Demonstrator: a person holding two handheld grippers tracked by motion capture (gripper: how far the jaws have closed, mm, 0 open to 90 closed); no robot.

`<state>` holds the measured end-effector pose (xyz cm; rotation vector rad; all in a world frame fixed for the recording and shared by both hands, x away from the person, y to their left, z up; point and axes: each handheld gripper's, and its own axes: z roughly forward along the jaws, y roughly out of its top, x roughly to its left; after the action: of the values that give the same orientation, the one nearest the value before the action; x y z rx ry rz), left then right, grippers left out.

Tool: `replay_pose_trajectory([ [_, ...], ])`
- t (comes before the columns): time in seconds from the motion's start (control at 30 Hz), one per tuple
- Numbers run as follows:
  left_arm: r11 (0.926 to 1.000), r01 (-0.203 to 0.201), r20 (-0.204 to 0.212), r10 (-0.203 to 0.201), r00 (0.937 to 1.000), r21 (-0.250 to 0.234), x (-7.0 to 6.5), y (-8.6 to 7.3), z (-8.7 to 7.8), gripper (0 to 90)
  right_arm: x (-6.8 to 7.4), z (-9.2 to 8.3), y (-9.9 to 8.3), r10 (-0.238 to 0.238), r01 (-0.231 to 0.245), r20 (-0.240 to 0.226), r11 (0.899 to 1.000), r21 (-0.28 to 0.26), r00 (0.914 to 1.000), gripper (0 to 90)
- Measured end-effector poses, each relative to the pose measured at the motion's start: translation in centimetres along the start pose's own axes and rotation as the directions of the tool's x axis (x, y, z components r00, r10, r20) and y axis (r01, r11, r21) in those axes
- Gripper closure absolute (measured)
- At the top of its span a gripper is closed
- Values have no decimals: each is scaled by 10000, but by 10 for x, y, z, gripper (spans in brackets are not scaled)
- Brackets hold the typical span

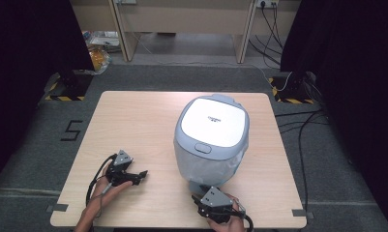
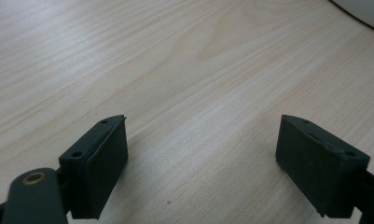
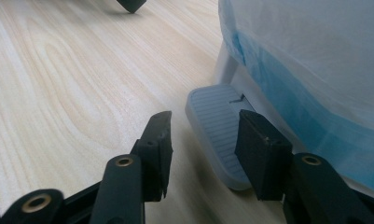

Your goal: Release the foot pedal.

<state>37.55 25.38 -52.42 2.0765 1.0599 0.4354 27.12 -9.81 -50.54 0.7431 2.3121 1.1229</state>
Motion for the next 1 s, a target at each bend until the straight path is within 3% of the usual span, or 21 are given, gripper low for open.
replay_pose_trajectory([
  [0.53,10000,0,-1,0,10000,4,0,0,0,160,-13,-30,-14,857,-846,152,9944,-639,9962,515],
  [1.0,10000,-31,-2,31,10000,31,0,0,0,160,-22,-47,-24,1519,-1484,292,9839,-992,9880,350],
])
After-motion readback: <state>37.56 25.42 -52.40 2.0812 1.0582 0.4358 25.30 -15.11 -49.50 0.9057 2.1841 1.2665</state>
